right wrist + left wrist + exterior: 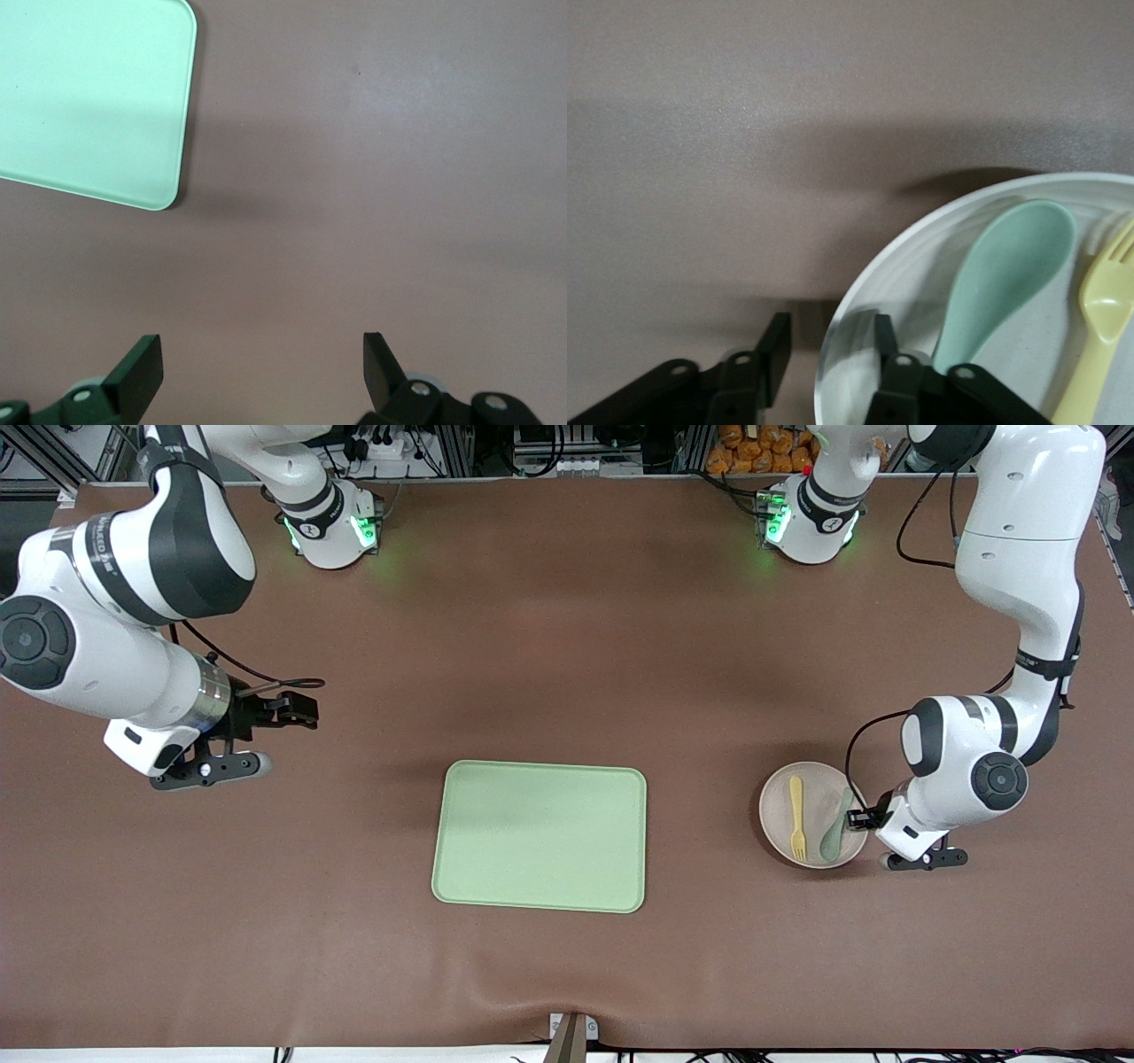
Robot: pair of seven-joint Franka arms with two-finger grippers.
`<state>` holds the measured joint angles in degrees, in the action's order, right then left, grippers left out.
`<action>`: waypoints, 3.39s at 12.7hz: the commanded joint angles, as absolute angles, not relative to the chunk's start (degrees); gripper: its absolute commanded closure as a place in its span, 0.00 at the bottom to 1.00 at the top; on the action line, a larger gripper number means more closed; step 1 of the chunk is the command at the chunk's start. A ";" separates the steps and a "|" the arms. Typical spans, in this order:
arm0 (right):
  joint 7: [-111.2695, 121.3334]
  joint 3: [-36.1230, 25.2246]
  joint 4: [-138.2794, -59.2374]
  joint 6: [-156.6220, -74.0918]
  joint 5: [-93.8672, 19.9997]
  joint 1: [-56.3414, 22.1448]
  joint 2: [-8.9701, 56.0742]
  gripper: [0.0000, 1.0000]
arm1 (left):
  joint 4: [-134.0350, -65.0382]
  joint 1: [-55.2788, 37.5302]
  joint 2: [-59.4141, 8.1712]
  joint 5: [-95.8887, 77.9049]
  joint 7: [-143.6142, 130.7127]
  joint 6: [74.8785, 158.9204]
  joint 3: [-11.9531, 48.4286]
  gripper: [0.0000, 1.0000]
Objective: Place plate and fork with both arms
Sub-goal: 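Lower the left gripper and grasp the rim of the white plate, then carry the plate with the left gripper onto the green tray, then release the plate and raise the left gripper while the right gripper approaches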
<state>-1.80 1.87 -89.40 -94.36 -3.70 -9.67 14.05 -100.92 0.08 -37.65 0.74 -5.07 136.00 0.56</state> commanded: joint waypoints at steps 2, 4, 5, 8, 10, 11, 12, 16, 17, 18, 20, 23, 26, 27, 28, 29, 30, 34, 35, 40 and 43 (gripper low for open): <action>-1.67 1.58 -88.68 -95.97 -4.39 -9.84 14.24 0.00 | -99.93 -0.26 -38.32 1.14 -6.15 136.32 0.79 1.00; -1.67 1.49 -88.68 -95.98 -4.39 -9.76 14.24 0.00 | -99.93 -0.26 -37.62 1.06 -6.07 136.32 1.14 1.00; -1.67 1.49 -88.68 -96.06 -4.39 -9.67 14.24 0.00 | -99.84 -0.26 -37.10 0.53 -6.06 136.32 2.10 1.00; -1.67 1.49 -88.77 -96.06 -4.39 -9.49 14.50 0.00 | -99.67 -0.09 -34.03 -2.80 -10.26 135.36 5.70 1.00; -1.67 1.49 -88.77 -96.06 -4.39 -9.58 14.59 0.00 | -99.32 -0.09 -32.35 -3.69 -15.18 134.21 8.33 1.00; -1.67 1.49 -88.77 -96.06 -4.39 -9.58 14.59 0.00 | -98.01 -0.26 -32.26 -3.69 -16.34 133.77 9.83 1.00; -1.67 1.49 -88.77 -96.06 -4.39 -9.58 14.59 0.00 | -96.87 -0.44 -32.43 -4.04 -17.48 133.51 11.41 1.00; -1.67 1.49 -88.77 -96.06 -4.39 -9.67 14.59 0.00 | -91.68 -3.32 -34.71 -6.06 -25.55 133.42 15.20 1.00; -1.67 1.49 -88.77 -95.98 -4.39 -9.67 14.59 0.00 | -90.36 -5.60 -35.50 -5.98 -27.93 133.42 15.12 1.00; -1.67 1.49 -88.77 -96.06 -4.39 -9.67 14.59 0.00 | -89.22 -7.97 -36.12 -5.89 -31.52 133.42 15.03 1.00; -1.67 1.49 -88.77 -96.06 -4.39 -9.67 14.59 0.00 | -87.29 -11.33 -37.87 -5.45 -38.20 133.42 14.85 1.00; -1.76 1.49 -88.77 -96.06 -4.39 -9.67 14.59 0.00 | -84.39 -16.51 -41.12 -5.54 -43.48 133.77 14.59 1.00; -1.58 1.58 -88.77 -96.06 -4.39 -9.41 14.68 0.00 | -81.74 -19.24 -44.47 -5.45 -45.44 135.78 14.41 1.00; -1.58 1.50 -88.77 -96.06 -4.39 -9.32 14.68 0.00 | -81.74 -19.51 -45.43 -5.36 -45.27 137.10 14.50 1.00; -1.50 1.49 -88.77 -96.15 -4.39 -9.23 14.85 0.00 | -81.74 -20.47 -46.40 -5.36 -45.18 138.68 14.41 1.00; -1.32 1.41 -88.77 -96.15 -4.39 -9.05 15.11 0.00 | -81.74 -21.09 -47.28 -5.36 -45.18 140.69 14.41 1.00; -1.14 1.32 -88.77 -96.15 -4.31 -8.27 15.55 0.00 | -81.74 -21.79 -48.33 -5.36 -45.26 143.15 14.50 1.00; 2.28 1.32 -88.77 -96.33 -4.39 -5.10 17.23 0.00 | -81.74 -23.38 -50.53 -5.36 -45.09 148.43 14.41 1.00; 2.29 1.32 -88.77 -96.50 -4.39 -5.27 17.23 0.00 | -81.74 -23.99 -50.62 -5.27 -45.09 149.06 14.41 0.81; 2.46 1.49 -88.51 -99.49 -4.48 -8.86 20.29 0.00 | -81.83 -22.78 -43.89 -4.83 -45.62 145.49 12.75 0.00; 1.93 1.41 -88.24 -105.54 -4.48 -15.19 23.02 0.00 | -81.83 -17.60 -33.51 -4.57 -45.18 130.64 12.66 0.00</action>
<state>1.86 1.81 -89.53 -103.25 -3.96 -11.87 20.88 -79.25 -20.70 -41.65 -4.76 -45.04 138.35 13.03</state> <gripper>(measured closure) 0.000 0.119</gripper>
